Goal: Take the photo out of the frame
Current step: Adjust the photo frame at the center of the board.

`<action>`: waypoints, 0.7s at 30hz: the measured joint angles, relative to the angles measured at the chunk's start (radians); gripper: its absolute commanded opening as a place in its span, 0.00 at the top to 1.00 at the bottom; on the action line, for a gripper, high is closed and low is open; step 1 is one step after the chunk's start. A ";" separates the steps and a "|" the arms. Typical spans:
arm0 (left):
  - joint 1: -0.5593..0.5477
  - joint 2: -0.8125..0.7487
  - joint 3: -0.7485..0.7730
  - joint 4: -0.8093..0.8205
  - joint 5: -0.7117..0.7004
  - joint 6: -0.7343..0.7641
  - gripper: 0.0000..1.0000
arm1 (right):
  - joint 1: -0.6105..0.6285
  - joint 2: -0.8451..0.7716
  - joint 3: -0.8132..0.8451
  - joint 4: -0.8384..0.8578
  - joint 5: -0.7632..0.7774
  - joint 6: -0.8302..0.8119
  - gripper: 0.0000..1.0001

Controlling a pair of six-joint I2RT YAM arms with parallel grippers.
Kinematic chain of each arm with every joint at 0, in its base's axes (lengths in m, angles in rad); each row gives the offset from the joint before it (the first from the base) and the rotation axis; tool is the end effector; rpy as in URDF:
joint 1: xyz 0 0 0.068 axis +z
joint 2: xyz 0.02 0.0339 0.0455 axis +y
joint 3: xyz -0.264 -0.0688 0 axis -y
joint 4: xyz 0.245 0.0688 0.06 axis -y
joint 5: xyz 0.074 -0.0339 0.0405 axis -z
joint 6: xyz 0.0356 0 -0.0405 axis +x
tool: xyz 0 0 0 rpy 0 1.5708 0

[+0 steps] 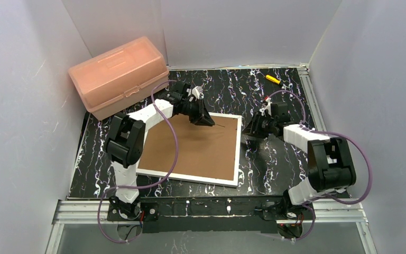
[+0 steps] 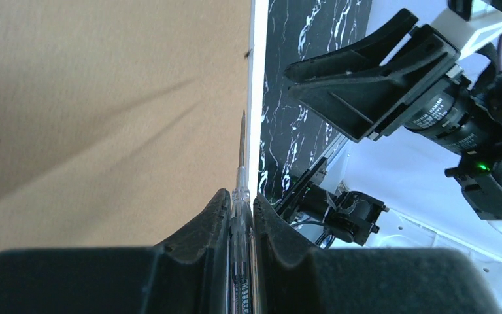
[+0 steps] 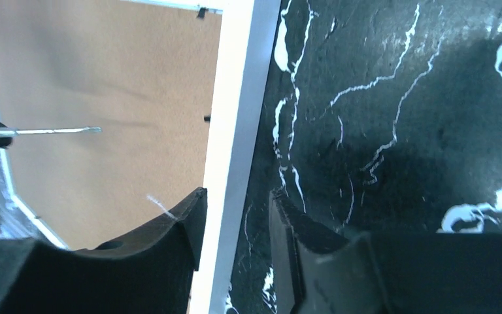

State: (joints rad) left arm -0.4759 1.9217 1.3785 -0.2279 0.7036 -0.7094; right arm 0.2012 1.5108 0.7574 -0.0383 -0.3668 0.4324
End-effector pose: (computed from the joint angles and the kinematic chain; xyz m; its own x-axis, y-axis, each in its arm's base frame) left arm 0.3664 -0.2147 0.2157 -0.9662 -0.0608 -0.2504 0.1745 0.5610 -0.8092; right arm 0.2907 0.0723 0.1769 -0.8147 0.2331 -0.5310 -0.1014 0.8443 0.5261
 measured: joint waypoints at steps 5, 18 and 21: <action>-0.005 0.064 0.056 0.020 0.037 -0.007 1.00 | -0.039 0.102 -0.002 0.112 -0.103 0.049 0.58; -0.011 0.155 0.078 0.046 0.083 -0.035 1.00 | -0.070 0.261 0.025 0.328 -0.216 0.156 0.61; -0.011 0.173 0.082 0.048 0.084 -0.039 1.00 | -0.070 0.292 0.035 0.364 -0.217 0.169 0.64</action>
State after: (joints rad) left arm -0.4873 2.0949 1.4601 -0.1799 0.7872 -0.7483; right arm 0.1310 1.8027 0.7925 0.3252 -0.5842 0.6018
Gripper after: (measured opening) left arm 0.139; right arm 0.387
